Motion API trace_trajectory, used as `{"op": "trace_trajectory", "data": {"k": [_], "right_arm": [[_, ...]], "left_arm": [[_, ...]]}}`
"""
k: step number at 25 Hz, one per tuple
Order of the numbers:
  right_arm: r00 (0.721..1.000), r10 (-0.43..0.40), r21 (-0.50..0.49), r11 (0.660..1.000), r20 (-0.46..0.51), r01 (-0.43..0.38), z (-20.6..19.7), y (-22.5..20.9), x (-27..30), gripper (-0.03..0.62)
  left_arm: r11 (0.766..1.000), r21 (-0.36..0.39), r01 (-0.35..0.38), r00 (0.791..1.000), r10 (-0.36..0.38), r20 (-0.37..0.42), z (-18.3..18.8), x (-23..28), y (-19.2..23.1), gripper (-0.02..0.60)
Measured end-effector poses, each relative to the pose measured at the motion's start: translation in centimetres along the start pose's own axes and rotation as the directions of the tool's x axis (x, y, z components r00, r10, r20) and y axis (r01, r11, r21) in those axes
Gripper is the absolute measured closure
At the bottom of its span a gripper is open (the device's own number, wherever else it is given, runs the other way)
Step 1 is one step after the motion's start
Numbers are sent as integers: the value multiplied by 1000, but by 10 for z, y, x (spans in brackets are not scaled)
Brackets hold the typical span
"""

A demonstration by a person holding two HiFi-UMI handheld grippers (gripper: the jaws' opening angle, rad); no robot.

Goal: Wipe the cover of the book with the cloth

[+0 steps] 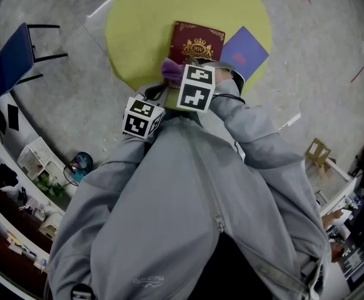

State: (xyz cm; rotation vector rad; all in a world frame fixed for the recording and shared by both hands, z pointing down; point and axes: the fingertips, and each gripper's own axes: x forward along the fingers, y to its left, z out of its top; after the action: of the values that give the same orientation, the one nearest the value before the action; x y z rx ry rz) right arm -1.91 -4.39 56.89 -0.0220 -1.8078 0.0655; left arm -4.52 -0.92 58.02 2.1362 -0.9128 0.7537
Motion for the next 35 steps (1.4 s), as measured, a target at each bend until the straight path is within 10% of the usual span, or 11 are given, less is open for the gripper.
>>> {"op": "trace_trajectory", "data": {"k": [35], "right_arm": [[993,-48,259,963,-104,74,-120,29,-21,511]], "left_arm": [[998,64,15,999,-13,-30,-2,0,-7,563]]}}
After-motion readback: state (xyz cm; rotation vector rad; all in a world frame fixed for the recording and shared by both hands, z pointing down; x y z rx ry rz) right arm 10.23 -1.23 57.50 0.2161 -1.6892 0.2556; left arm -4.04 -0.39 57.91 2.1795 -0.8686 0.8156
